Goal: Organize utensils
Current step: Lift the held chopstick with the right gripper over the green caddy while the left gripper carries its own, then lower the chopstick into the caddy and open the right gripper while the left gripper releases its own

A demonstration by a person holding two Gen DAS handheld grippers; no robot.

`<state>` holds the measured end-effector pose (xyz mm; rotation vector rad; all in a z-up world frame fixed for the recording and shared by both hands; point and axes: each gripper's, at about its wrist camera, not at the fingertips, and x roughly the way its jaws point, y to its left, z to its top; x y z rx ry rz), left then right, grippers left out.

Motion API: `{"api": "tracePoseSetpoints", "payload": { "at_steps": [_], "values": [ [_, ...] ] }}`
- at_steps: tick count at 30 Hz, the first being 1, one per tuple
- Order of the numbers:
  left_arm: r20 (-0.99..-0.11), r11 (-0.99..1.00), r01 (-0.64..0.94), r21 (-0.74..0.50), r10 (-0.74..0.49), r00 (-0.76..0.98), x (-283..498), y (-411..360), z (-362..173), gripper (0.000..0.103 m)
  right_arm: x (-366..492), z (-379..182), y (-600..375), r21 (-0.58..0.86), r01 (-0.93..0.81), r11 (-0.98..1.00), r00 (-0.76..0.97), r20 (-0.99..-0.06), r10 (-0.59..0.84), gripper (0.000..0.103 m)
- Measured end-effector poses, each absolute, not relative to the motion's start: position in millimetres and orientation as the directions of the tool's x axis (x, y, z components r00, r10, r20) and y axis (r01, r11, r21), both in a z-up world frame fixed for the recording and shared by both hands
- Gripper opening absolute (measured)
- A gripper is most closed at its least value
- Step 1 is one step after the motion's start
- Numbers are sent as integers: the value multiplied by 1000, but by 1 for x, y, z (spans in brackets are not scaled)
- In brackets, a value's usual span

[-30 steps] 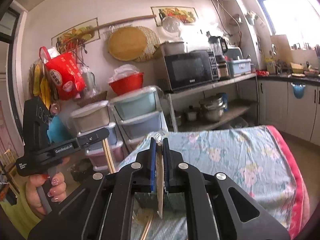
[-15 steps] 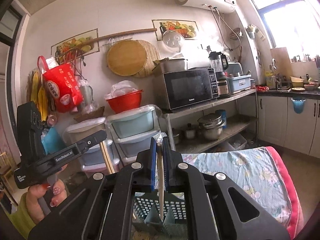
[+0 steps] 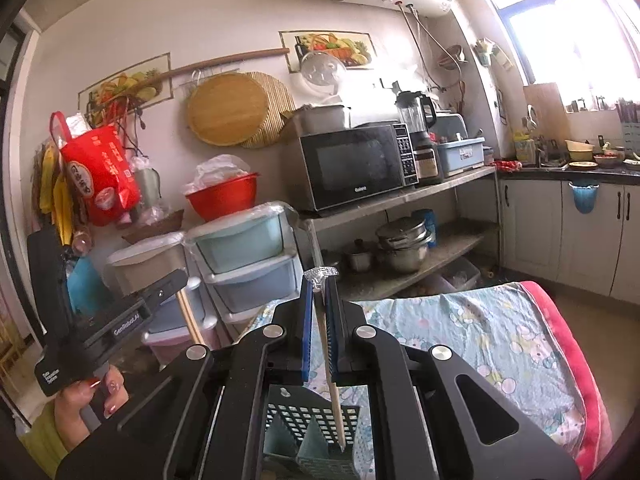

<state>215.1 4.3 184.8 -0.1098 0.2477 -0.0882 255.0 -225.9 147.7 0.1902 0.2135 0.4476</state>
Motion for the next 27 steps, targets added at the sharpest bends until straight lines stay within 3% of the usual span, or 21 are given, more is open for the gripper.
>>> {"api": "tracePoseSetpoints", "payload": {
  "at_steps": [14, 16, 18, 27],
  "values": [
    [-327, 991, 78, -109, -110, 939, 231, 2, 144, 3, 277, 118, -216, 258, -393, 882, 859, -238, 453, 7],
    [-336, 990, 80, -113, -114, 935, 232, 3, 139, 3, 278, 114, -216, 271, -396, 877, 853, -246, 461, 18],
    [-345, 990, 81, -116, -117, 931, 232, 3, 135, 9, 277, 112, -217, 278, -394, 876, 851, -251, 462, 30],
    [-389, 989, 75, -131, -121, 913, 230, 4, 121, 38, 272, 103, -219, 272, -382, 883, 849, -275, 452, 44]
  ]
}}
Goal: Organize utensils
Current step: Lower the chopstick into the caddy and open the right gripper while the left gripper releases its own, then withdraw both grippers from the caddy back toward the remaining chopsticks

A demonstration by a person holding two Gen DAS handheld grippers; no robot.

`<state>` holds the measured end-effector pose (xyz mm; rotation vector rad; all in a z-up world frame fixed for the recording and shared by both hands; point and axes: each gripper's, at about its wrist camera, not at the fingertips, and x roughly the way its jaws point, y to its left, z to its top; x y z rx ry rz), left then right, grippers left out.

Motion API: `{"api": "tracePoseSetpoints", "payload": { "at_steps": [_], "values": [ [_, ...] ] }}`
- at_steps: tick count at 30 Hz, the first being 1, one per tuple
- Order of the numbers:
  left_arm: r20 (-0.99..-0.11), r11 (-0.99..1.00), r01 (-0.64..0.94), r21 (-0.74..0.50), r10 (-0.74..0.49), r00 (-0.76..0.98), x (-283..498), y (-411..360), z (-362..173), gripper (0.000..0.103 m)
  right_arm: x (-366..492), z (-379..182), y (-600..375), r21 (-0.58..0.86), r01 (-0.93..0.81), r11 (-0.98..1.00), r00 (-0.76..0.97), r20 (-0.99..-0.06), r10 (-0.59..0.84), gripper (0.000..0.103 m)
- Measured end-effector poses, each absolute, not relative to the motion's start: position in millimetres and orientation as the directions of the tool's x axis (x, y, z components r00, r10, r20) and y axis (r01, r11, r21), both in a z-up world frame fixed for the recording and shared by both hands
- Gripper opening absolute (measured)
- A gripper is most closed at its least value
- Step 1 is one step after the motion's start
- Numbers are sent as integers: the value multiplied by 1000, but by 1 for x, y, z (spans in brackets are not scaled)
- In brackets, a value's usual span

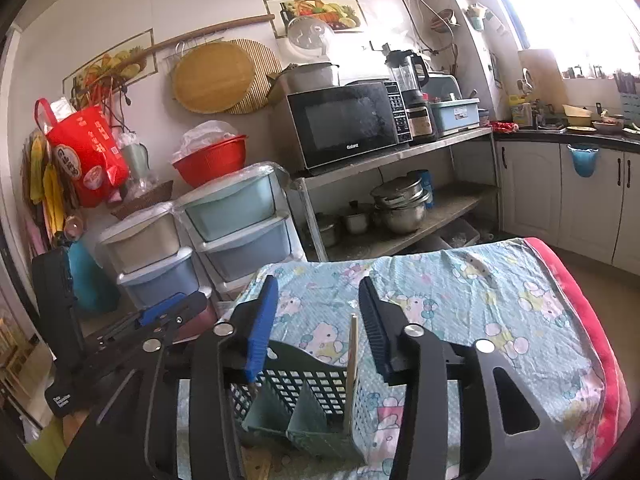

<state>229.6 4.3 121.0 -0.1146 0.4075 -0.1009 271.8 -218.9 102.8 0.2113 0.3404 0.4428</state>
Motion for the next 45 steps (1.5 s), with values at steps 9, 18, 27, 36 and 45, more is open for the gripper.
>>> {"api": "tracePoseSetpoints", "payload": {
  "at_steps": [9, 18, 27, 36, 45],
  "values": [
    [-406, 988, 65, -137, -116, 906, 219, 5, 111, 67, 268, 88, -220, 256, -357, 898, 841, -329, 428, 53],
    [-388, 989, 61, -136, -110, 915, 202, 6, 109, 92, 256, 81, -226, 263, -342, 902, 846, -331, 418, 63],
    [-397, 984, 84, -160, -142, 907, 184, 4, 103, 92, 239, 73, -230, 241, -345, 907, 844, -343, 412, 68],
    [-418, 976, 96, -194, -171, 892, 167, 3, 93, 92, 217, 60, -231, 223, -356, 907, 831, -368, 417, 69],
    [-437, 971, 94, -219, -183, 880, 153, 5, 82, 92, 195, 43, -233, 217, -361, 907, 813, -403, 420, 69]
  ]
}}
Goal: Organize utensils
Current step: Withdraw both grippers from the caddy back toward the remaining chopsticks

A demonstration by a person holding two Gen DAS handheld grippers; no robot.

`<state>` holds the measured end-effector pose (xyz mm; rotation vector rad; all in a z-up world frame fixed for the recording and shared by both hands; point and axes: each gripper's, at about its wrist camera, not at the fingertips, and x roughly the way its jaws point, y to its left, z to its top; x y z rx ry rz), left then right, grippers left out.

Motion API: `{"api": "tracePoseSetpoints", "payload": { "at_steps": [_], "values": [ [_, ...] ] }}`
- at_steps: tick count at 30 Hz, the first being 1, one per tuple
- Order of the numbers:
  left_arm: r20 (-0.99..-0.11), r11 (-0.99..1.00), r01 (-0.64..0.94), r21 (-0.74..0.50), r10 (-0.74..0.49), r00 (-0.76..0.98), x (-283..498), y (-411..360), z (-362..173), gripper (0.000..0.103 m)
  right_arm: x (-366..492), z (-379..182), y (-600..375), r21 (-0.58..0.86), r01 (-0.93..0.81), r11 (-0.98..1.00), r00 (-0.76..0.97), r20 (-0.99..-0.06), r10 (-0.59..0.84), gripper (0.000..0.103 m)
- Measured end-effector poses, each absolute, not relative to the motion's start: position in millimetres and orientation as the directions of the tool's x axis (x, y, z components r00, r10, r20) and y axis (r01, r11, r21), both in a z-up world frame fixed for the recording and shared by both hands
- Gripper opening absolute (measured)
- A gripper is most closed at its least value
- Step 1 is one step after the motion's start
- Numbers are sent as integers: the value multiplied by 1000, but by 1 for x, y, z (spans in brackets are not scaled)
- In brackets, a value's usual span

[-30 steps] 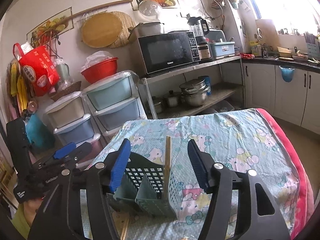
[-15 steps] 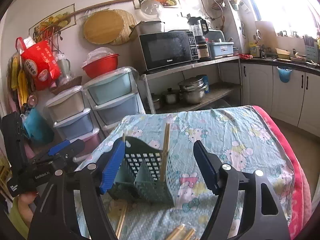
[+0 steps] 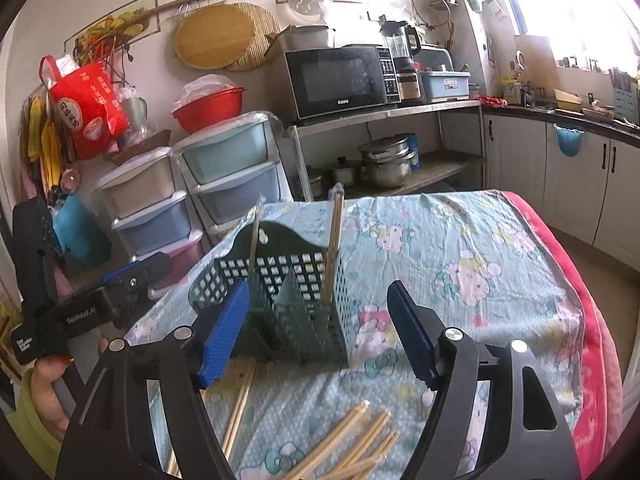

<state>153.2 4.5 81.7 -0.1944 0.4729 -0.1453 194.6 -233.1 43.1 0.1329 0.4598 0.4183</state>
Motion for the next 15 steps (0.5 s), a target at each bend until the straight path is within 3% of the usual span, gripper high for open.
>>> {"api": "tracePoseSetpoints", "payload": {
  "at_steps": [15],
  "values": [
    [-464, 964, 54, -262, -175, 868, 136, 24, 67, 92, 172, 14, -236, 225, -350, 909, 776, -475, 416, 69]
  ]
}}
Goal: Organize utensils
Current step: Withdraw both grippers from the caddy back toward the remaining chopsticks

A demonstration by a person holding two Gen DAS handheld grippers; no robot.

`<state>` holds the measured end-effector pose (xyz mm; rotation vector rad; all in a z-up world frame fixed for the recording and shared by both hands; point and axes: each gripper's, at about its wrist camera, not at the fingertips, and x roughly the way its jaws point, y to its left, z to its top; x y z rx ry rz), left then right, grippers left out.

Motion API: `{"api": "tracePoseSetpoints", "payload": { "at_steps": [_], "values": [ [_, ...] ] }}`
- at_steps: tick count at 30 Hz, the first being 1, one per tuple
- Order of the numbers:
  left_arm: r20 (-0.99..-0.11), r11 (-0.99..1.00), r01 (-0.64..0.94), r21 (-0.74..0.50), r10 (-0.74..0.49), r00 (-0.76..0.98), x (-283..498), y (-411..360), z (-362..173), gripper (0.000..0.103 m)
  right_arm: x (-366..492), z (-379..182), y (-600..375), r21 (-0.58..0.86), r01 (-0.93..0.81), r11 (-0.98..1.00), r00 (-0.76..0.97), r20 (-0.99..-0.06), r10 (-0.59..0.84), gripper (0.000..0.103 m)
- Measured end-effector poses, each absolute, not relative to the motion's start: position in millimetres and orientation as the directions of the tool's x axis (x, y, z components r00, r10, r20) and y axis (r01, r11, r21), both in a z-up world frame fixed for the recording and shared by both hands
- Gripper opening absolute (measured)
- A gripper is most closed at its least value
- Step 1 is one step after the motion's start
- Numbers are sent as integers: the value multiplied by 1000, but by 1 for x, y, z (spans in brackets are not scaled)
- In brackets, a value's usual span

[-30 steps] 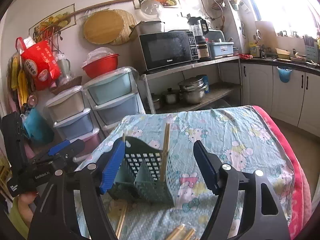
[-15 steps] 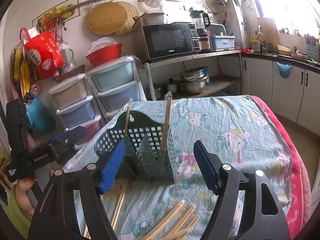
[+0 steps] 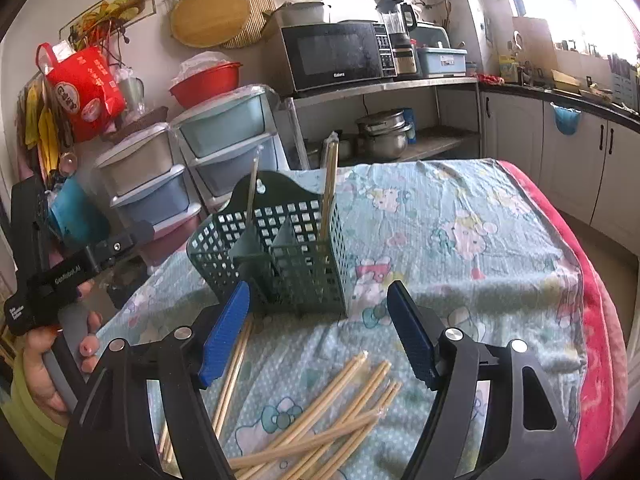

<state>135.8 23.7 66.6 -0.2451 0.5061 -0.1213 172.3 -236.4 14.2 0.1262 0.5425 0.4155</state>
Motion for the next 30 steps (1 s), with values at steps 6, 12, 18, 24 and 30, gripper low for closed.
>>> {"api": "tracePoseSetpoints", "payload": {
  "at_steps": [6, 12, 18, 24, 30],
  "values": [
    [-490, 963, 40, -267, -171, 855, 131, 30, 56, 92, 167, 5, -237, 223, -348, 910, 760, -502, 413, 69],
    [-524, 966, 22, -256, -158, 837, 128, 32, 40, 92, 164, -6, -236, 221, -343, 913, 743, -531, 407, 69],
    [-558, 971, 21, -239, -155, 815, 127, 31, 25, 92, 162, -20, -235, 221, -334, 916, 726, -560, 400, 69],
    [-586, 972, 18, -236, -157, 795, 125, 33, 11, 92, 160, -33, -235, 227, -324, 918, 708, -586, 394, 69],
    [-620, 967, 10, -254, -171, 765, 123, 37, -6, 92, 159, -46, -235, 237, -313, 920, 683, -617, 391, 69]
  ]
}}
